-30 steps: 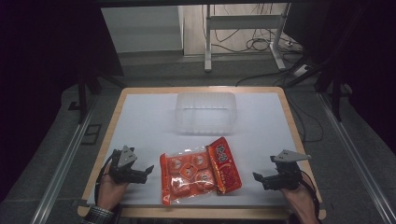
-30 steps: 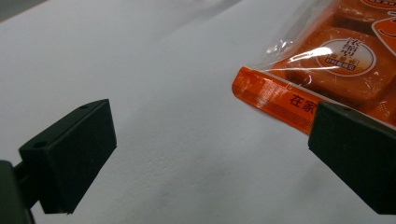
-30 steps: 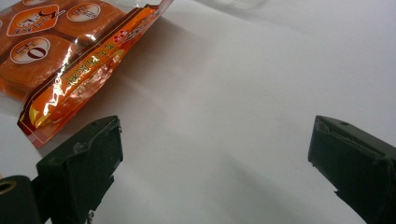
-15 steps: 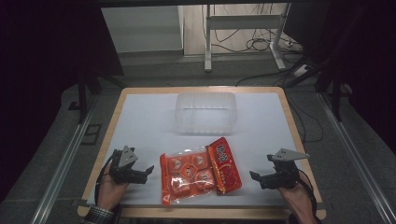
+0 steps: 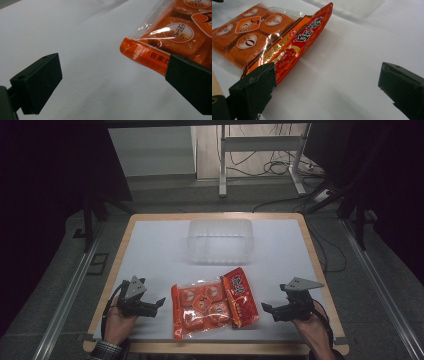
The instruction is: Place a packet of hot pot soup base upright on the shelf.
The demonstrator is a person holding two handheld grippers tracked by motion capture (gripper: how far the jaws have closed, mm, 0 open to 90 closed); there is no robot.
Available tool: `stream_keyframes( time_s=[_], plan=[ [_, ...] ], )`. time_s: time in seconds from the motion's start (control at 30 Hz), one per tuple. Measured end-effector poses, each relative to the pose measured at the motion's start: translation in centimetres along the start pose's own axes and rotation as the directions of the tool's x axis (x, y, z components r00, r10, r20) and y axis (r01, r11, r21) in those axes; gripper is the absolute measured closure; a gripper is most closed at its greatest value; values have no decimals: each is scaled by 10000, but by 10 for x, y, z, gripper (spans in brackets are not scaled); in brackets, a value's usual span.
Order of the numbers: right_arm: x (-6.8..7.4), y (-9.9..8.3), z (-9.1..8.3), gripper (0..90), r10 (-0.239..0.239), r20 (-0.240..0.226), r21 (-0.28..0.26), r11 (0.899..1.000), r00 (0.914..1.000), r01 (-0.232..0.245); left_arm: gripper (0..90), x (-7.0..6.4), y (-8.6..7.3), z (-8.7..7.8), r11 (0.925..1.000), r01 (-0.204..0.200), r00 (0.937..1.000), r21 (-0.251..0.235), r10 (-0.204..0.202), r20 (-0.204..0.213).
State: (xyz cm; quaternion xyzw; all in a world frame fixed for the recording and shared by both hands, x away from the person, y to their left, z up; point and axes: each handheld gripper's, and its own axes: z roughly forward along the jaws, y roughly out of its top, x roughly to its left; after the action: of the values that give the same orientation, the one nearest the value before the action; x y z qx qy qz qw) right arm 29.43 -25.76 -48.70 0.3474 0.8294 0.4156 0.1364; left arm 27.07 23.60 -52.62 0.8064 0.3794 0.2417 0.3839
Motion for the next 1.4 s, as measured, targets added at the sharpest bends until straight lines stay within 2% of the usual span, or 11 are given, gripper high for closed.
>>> stream_keyframes(
  time_s=[0.4,0.67,0.9,1.0,1.13,1.2,1.33,1.4],
  plan=[
    [6,8,9,3,-49,-149,-204,9998,9999,46,0,-1,1,-1,9997,-37,10000,-234,37,0],
    [13,11,24,10,-115,-485,143,9998,9988,122,0,-2,1,0,9995,-248,9997,-186,247,-43],
    [18,11,36,10,153,-926,359,9993,9956,-120,0,-3,1,1,9990,-438,9990,-55,438,-67],
    [19,11,40,19,140,-1089,507,9987,9939,-85,0,-3,1,1,9989,-467,9989,-28,466,-59],
    [20,12,45,54,78,-1171,676,9977,9931,1,0,-3,1,2,9986,-520,9986,10,520,-62],
    [23,11,50,107,15,-1200,901,9959,9928,94,0,-4,1,2,9985,-539,9985,12,539,-79],
    [25,12,53,200,-153,-1232,981,9948,9923,275,0,-4,1,2,9984,-562,9984,22,562,-79],
    [25,13,55,235,-86,-1292,1014,9946,9916,218,0,-4,1,2,9983,-587,9982,47,587,-90]
  ],
)
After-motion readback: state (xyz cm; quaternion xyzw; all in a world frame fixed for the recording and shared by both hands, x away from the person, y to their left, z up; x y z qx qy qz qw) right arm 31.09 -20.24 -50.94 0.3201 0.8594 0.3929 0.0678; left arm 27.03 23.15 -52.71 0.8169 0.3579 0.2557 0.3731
